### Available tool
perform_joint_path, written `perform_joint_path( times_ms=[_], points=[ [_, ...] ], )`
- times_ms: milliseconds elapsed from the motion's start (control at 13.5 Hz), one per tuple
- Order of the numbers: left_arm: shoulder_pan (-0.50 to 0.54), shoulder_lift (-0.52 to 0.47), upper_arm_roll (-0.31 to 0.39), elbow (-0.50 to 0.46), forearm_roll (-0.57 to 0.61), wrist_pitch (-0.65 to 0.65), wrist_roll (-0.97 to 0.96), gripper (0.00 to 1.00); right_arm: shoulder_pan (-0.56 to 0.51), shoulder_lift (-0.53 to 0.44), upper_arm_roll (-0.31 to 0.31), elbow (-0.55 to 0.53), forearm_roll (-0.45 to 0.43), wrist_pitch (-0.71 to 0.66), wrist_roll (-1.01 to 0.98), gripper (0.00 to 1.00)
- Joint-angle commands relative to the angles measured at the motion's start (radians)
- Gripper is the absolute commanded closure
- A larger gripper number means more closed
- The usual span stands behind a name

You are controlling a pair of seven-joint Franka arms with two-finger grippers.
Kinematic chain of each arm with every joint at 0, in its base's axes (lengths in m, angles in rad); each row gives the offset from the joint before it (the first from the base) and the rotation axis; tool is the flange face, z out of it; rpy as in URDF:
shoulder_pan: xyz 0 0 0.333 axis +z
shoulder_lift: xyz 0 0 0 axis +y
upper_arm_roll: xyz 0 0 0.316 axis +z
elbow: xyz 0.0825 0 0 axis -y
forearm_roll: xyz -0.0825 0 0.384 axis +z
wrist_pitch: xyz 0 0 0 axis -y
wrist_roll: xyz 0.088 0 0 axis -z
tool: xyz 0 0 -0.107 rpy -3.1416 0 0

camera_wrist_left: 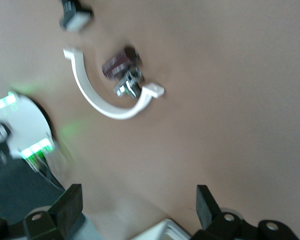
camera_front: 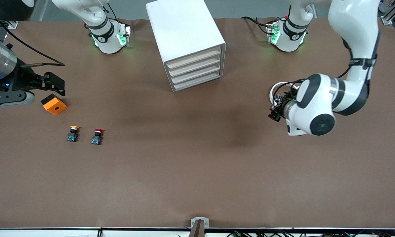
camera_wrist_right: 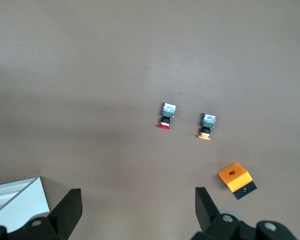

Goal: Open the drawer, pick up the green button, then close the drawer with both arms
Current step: 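Reach the left gripper to the drawer while the right gripper approaches the cabinet, then pull the drawer open with the left gripper while the right gripper reaches in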

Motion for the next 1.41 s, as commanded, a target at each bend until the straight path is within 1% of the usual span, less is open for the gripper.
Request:
perform_joint_path(
  times_ms=[0,148,370,519,593,741,889,1037,1111,1185,1333],
  points=[
    [-0.036,0.045,0.006,0.021,-0.055,0.009,-0.197,0.00,0.036,-0.002,-0.002,-0.007,-0.002,0.032,0.011,0.00],
    [-0.051,0.069,0.006,0.023,-0.095,0.012,-0.324,0.00,0.059,0.006,-0.002,-0.007,0.004,0.058,0.014,0.00],
    [-0.120,0.130,0.006,0.024,-0.148,0.009,-0.406,0.00,0.100,0.007,-0.002,-0.007,0.009,0.058,0.018,0.00],
    [-0.142,0.176,0.006,0.026,-0.246,0.006,-0.510,0.00,0.126,0.007,-0.002,-0.007,0.010,0.058,0.108,0.00],
    [-0.142,0.198,0.006,0.026,-0.285,0.003,-0.541,0.00,0.134,0.009,-0.002,-0.007,0.012,0.058,0.160,0.00],
    [-0.186,0.239,0.007,0.033,-0.352,0.003,-0.582,0.00,0.177,0.016,-0.002,-0.007,0.006,0.060,0.254,0.00],
    [-0.234,0.267,0.007,0.039,-0.389,0.009,-0.668,0.00,0.195,0.032,-0.002,-0.007,0.009,0.060,0.340,0.00],
    [-0.269,0.314,0.007,0.094,-0.415,0.009,-0.745,0.00,0.231,0.050,-0.002,-0.009,0.004,0.099,0.449,0.00],
    [-0.278,0.337,0.007,0.110,-0.444,0.009,-0.766,0.11,0.257,0.055,-0.002,-0.010,0.006,0.125,0.515,0.00],
    [-0.282,0.353,0.007,0.115,-0.484,0.009,-0.779,0.19,0.270,0.067,-0.002,-0.012,0.010,0.139,0.582,0.00],
    [-0.286,0.365,0.007,0.116,-0.555,0.009,-0.783,0.29,0.321,0.088,-0.003,-0.012,-0.004,0.144,0.738,0.00]
  ],
)
